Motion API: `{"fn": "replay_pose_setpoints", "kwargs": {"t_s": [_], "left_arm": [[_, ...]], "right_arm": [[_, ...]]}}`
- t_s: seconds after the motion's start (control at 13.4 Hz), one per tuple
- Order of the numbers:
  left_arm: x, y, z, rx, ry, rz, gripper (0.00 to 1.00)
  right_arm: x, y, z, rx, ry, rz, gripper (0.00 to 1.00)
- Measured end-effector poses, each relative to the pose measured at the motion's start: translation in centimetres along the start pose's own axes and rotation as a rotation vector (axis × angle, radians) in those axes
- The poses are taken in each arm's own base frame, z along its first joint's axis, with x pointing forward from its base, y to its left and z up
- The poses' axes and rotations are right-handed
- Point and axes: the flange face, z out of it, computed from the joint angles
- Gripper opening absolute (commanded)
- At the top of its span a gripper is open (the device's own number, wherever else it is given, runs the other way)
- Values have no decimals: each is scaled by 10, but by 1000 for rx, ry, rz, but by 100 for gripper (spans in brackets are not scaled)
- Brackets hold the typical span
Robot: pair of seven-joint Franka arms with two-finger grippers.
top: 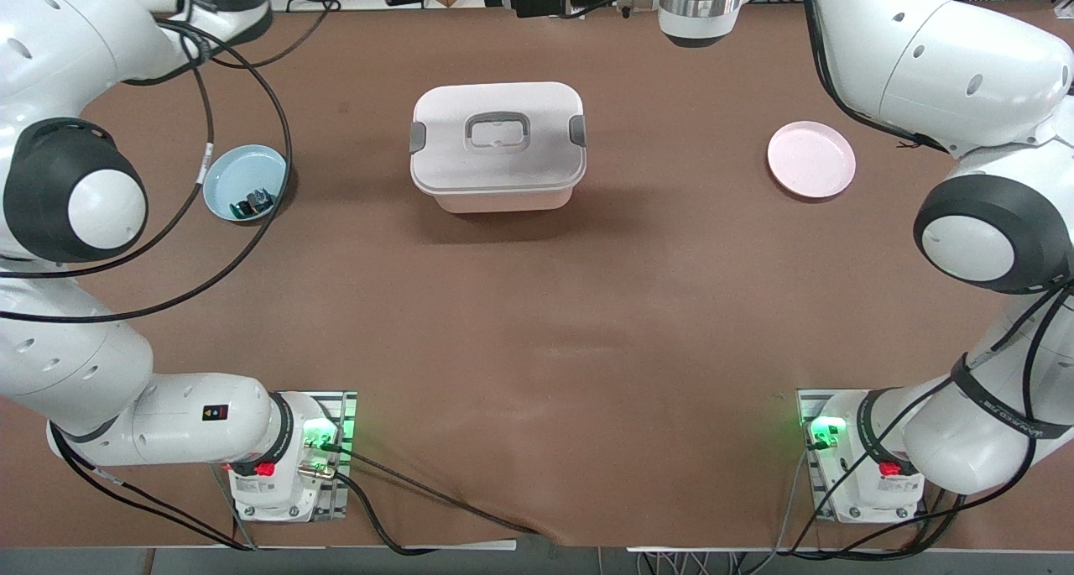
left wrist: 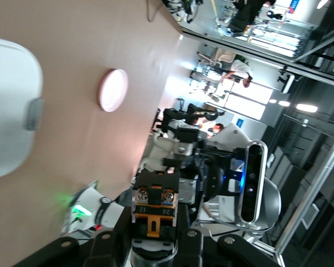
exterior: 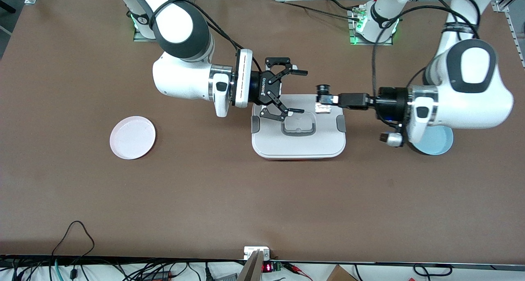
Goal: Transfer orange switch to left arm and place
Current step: 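Carry the switch with the left gripper while the right gripper withdraws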
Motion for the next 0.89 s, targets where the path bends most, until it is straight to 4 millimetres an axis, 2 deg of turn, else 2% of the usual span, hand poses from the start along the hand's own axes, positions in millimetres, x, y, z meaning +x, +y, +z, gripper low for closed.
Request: {"fn": "replay_pose_setpoints", "kwargs": {"t_s": [0.15, 0.45, 0.67, 0.89], "left_arm": [[-1, -8, -26, 100, 1, -1, 0], [-11, -34, -82, 478, 2, -3, 0], [-25, -51, -112, 805, 11, -24, 0], [-30, -67, -128, 1074, 16, -51, 0]], "right_arm": [[0, -1, 1, 2, 0, 1, 100], [-7, 4, -3, -13, -9, 33, 100], [-29, 32, -33, -76, -54, 148, 100], [-33, 57, -69, -148, -165, 295, 100]]}}
